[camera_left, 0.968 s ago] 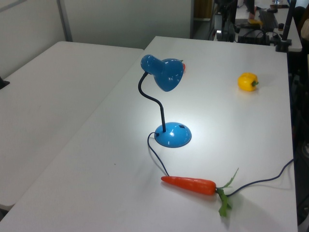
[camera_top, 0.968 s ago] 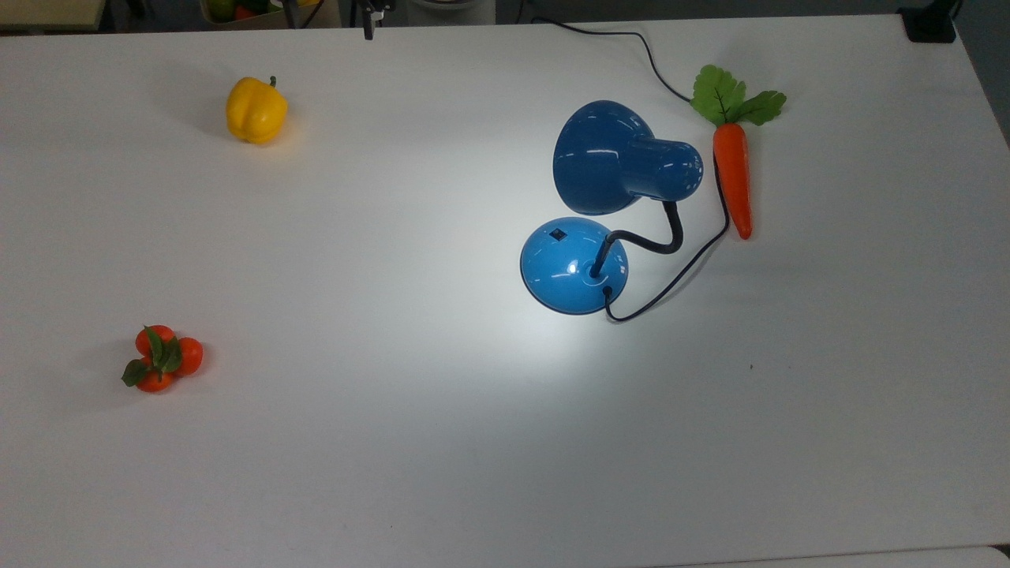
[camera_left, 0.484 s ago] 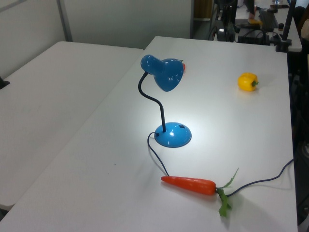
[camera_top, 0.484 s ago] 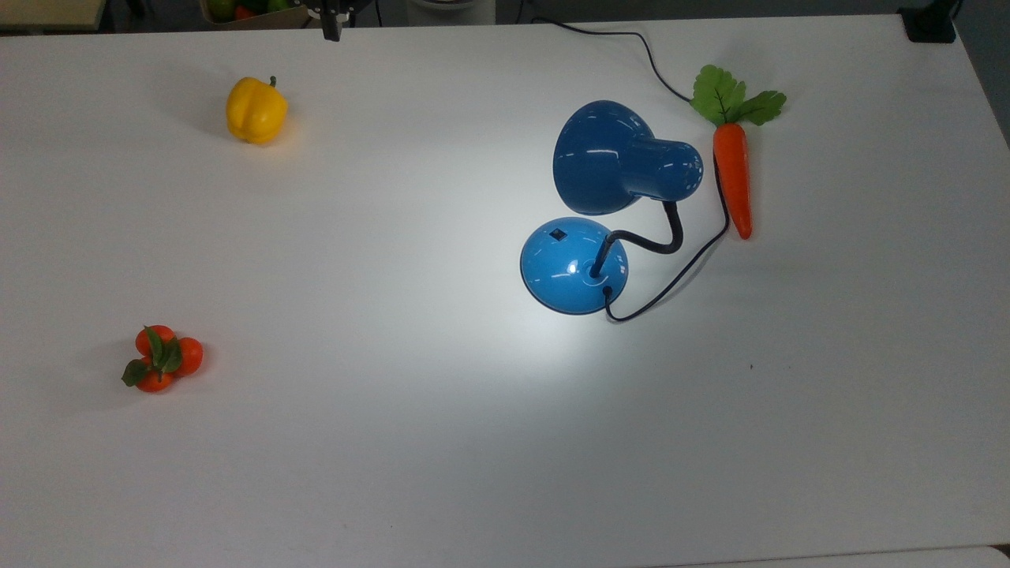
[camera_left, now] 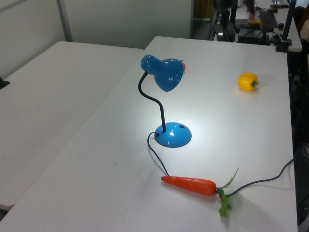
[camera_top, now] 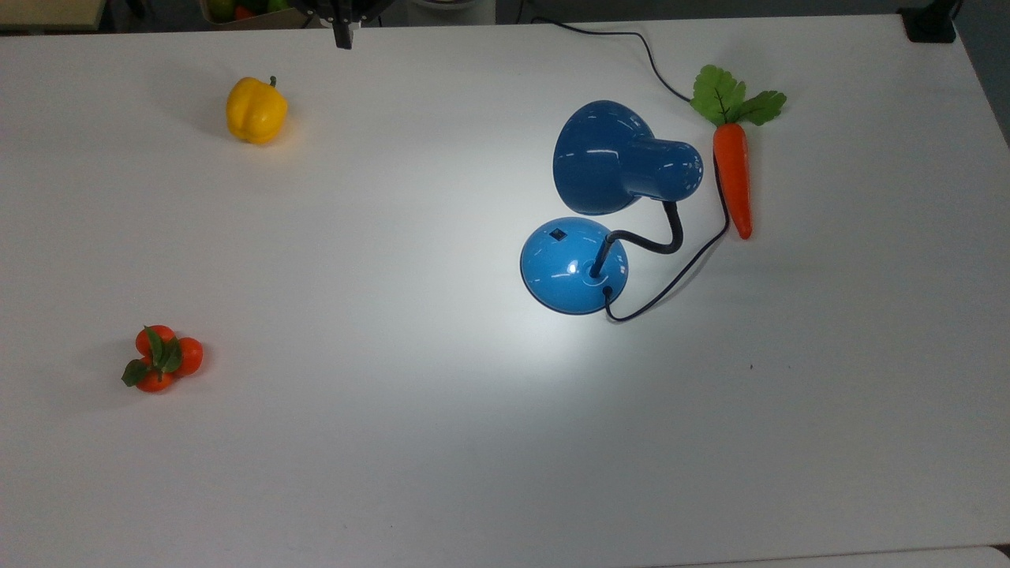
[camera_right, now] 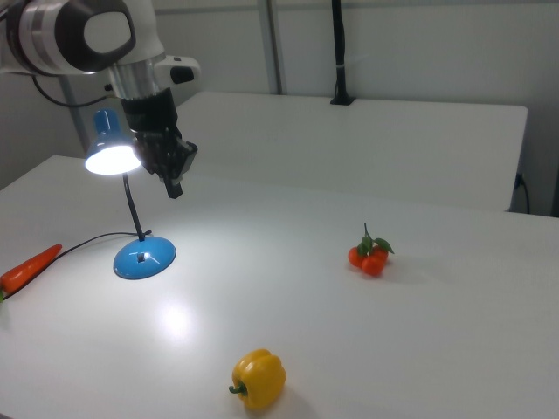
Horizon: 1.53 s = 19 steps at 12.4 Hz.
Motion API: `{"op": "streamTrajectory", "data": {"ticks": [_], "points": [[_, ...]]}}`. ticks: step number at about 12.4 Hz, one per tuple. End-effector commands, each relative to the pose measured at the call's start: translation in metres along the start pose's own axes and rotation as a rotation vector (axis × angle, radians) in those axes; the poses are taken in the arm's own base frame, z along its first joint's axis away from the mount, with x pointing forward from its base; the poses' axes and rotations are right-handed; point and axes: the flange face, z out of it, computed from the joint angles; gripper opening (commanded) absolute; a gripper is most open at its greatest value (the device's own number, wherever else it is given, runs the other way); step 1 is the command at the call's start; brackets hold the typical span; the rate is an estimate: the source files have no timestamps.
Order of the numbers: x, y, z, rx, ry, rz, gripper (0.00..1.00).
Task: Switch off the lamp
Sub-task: 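Move the gripper down toward the switch on the blue lamp base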
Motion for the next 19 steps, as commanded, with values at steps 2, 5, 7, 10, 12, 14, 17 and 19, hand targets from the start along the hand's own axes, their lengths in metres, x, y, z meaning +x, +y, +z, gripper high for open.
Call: {"op": "streamTrajectory", "data": {"ticks": [2, 5, 7, 10, 12, 14, 17, 19], "points": [[0.020, -0.057, 0.040, 0.007, 0.020, -0.113, 0.00], [0.027, -0.094, 0.073, 0.000, 0.038, -0.190, 0.00], [0.028, -0.117, 0.092, 0.000, 0.052, -0.230, 0.00], [0.031, -0.144, 0.125, 0.006, 0.079, -0.273, 0.00], [0.034, -0.149, 0.137, 0.009, 0.083, -0.282, 0.00], [0.037, -0.163, 0.151, 0.013, 0.098, -0.303, 0.00], [0.034, -0.180, 0.176, 0.022, 0.124, -0.330, 0.00], [0.028, -0.193, 0.197, 0.025, 0.140, -0.356, 0.00]]}}
